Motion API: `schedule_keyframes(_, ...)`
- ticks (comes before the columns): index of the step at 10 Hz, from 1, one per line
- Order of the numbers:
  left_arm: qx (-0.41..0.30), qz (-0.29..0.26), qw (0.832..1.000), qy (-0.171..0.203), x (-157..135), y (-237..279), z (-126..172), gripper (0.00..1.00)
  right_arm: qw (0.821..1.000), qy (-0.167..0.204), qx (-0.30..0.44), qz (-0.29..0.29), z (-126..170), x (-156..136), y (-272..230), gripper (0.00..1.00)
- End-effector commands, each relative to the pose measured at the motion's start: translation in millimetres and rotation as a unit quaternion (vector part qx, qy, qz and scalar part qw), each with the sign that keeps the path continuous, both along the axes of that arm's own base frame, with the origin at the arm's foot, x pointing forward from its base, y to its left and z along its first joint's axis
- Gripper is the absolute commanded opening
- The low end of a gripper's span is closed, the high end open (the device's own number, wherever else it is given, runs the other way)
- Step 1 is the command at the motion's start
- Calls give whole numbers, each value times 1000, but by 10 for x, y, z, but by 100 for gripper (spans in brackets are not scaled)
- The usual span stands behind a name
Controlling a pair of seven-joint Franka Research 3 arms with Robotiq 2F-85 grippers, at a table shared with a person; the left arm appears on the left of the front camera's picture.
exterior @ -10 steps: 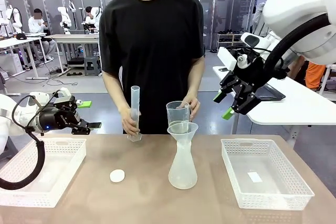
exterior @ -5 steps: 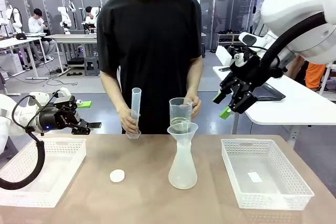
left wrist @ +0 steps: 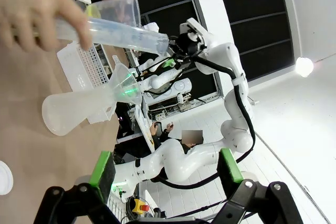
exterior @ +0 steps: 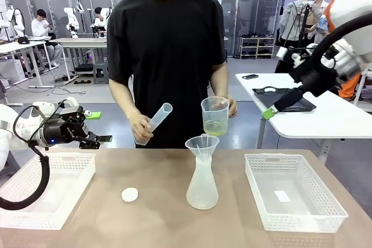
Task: Prepare the solutions needed for the experiment.
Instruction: Once the solution is in the Big flask , pick up the Plastic Funnel and place it back into the right Organizing basket.
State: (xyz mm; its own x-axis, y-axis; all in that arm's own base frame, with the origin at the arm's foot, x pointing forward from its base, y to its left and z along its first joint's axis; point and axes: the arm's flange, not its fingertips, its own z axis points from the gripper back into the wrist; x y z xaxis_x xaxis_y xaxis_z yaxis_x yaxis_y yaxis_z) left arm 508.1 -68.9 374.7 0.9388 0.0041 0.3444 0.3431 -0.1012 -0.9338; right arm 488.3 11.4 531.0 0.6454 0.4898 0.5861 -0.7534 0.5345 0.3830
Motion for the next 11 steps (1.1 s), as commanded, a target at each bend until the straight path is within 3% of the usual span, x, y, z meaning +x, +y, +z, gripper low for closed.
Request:
schedule_keyframes(1,-8,-6,1000,-9,7,-4,3,100,984,140,55,-96,-82,27,-82,77)
schedule_keyframes(4,-8,-6,1000,-9,7,-4,3,100,952,274,75,-110,-401,-29,-230,77)
schedule_keyframes(6,-8,-6,1000,-9,7,-4,3,100,925,330,144,-122,-630,-54,-349,77)
schedule_keyframes(7,-8,-6,1000,-9,7,-4,3,100,911,343,183,-137,-758,-77,-401,77)
schedule_keyframes(9,-8,-6,1000,-9,7,-4,3,100,903,315,236,-175,-925,-125,-481,77)
schedule_keyframes(11,-8,-6,1000,-9,7,-4,3,100,899,308,254,-176,-1000,-168,-431,77)
